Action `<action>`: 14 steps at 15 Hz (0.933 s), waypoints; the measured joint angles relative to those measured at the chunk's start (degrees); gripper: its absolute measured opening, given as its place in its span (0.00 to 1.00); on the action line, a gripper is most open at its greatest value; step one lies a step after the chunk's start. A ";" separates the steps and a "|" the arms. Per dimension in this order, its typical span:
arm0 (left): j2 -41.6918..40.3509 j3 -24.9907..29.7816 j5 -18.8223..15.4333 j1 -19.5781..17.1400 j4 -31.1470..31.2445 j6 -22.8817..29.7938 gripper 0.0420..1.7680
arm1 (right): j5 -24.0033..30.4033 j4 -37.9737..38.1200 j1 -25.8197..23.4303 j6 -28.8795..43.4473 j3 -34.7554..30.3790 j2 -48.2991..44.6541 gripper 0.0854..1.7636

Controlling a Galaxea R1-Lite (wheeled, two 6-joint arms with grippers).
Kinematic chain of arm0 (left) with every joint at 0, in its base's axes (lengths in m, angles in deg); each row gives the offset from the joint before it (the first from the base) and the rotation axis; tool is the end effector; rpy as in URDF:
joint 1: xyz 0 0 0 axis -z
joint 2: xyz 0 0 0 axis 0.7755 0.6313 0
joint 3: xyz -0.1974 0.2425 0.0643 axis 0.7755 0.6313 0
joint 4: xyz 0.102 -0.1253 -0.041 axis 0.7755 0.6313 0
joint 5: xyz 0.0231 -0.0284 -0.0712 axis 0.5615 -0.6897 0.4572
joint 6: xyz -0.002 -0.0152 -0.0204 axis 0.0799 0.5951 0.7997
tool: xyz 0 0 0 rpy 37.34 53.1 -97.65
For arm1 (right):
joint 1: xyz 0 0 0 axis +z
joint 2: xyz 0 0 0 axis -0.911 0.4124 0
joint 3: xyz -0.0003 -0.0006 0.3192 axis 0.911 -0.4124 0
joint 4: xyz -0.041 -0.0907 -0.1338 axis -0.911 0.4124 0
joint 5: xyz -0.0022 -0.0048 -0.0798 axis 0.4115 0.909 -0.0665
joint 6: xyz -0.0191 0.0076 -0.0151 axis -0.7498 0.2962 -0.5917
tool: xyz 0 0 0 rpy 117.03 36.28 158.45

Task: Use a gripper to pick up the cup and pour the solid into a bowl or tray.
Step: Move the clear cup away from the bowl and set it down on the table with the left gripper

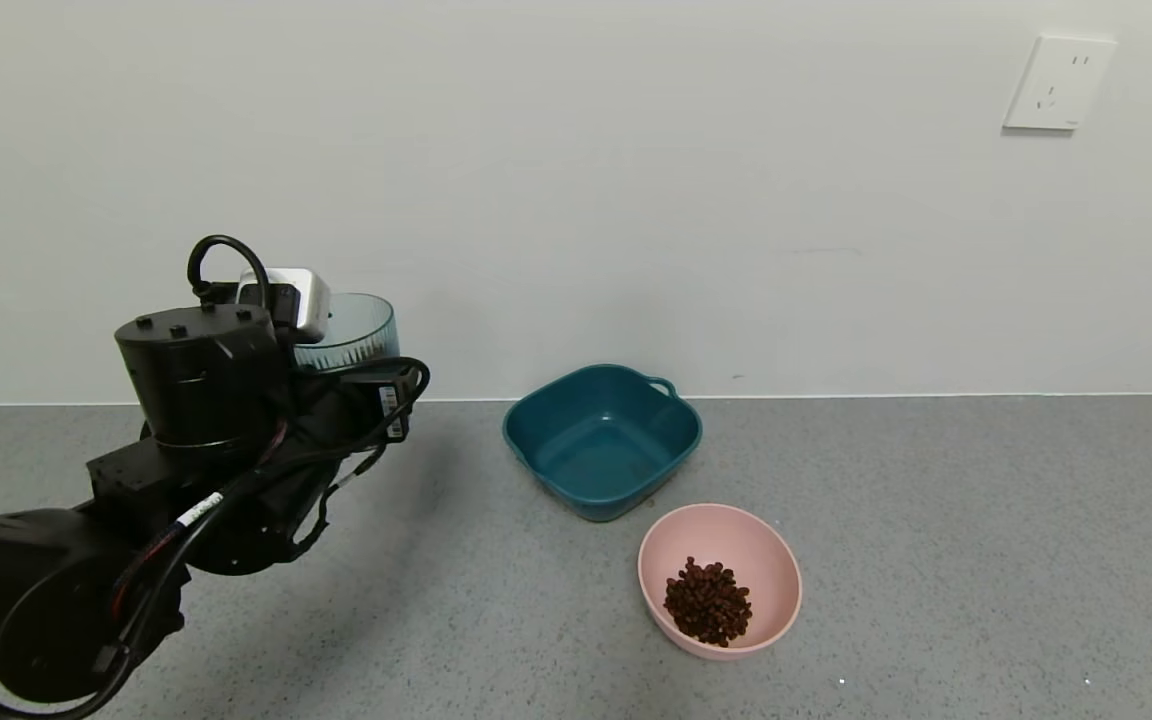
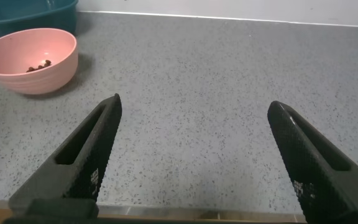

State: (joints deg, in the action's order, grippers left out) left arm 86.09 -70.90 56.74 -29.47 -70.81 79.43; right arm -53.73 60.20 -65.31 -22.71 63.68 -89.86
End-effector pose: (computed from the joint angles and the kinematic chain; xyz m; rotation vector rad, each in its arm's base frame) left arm 0.2740 -0.0933 0.2217 0.0259 0.1102 0.1655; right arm -0.0650 -0.0004 0.0748 -0.0072 0.0082 0.0040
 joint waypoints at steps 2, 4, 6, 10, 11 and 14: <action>2.23 -0.45 -3.22 -2.91 -0.09 3.28 0.75 | 0.00 -0.02 -0.02 -0.02 0.00 0.00 0.97; 4.78 -0.87 -6.12 -5.64 -0.33 4.21 0.75 | 0.02 0.00 0.00 0.00 0.00 0.00 0.97; 7.64 -1.33 -8.66 -8.08 -4.63 4.22 0.75 | 0.02 0.00 -0.02 0.00 0.00 0.00 0.97; 15.43 -1.99 -11.90 -11.13 -12.91 3.85 0.75 | 0.00 0.00 -0.02 0.00 0.00 0.00 0.97; 17.29 -2.46 -12.81 -11.61 -13.85 3.88 0.75 | 0.00 0.00 0.00 0.00 0.00 0.00 0.97; 21.70 -3.51 -14.75 -12.40 -14.59 4.01 0.75 | -0.01 0.00 0.00 0.00 0.00 0.00 0.97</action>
State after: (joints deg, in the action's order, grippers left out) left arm 107.79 -74.41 41.99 -41.87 -85.40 83.44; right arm -53.74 60.20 -65.31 -22.71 63.68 -89.86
